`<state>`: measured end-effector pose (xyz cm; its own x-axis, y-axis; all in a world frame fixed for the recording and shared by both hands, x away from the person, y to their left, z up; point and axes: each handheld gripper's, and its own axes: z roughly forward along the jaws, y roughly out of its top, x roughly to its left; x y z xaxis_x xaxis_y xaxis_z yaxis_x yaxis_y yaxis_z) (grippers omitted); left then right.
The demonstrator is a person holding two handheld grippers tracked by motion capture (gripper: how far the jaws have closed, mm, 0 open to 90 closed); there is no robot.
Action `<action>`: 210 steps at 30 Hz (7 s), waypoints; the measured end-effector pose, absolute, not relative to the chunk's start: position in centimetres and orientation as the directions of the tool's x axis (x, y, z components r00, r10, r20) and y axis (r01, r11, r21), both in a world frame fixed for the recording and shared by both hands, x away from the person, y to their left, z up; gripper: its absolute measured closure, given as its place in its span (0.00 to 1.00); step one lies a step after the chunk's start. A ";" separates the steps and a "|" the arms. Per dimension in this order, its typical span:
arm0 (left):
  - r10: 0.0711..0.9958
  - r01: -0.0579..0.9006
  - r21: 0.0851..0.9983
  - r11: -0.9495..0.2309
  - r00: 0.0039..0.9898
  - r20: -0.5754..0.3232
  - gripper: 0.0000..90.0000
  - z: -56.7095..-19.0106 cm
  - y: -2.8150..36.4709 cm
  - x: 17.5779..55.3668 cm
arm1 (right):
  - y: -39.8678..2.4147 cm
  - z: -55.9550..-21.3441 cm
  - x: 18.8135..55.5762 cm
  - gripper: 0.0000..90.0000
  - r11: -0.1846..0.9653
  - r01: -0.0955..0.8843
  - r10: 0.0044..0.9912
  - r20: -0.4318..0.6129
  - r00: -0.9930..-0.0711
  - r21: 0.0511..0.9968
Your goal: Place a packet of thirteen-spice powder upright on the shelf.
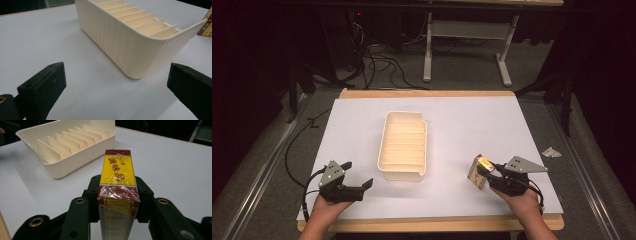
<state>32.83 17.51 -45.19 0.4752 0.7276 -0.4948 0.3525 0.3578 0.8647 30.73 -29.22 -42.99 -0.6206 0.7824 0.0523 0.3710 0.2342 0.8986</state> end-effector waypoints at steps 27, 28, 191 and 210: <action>0.728 0.355 0.869 0.345 0.483 -0.487 0.04 -45.3 17.4 32.9 | -30.2 -42.3 31.3 0.76 0.242 0.315 0.784 0.006 -0.620 0.918; 0.728 0.355 0.869 0.345 0.483 -0.487 0.04 -45.3 17.4 32.9 | -30.2 -42.2 31.4 0.76 0.246 0.306 0.781 -0.001 -0.625 0.920; 0.685 0.391 0.849 0.356 0.508 -0.522 0.05 -45.3 17.7 32.3 | -11.3 -39.3 42.7 0.76 0.349 0.026 0.188 -0.043 -0.981 0.937; 0.688 0.394 0.852 0.345 0.512 -0.515 0.05 -45.4 17.6 32.3 | -11.6 -40.7 42.7 0.72 0.366 0.064 0.217 -0.018 -0.976 0.929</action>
<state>32.33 17.60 -45.40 0.5116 0.6876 -0.5152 0.3941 0.3449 0.8519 42.66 -11.59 -40.74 -0.9760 0.2171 -0.0183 0.0640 0.3656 0.9286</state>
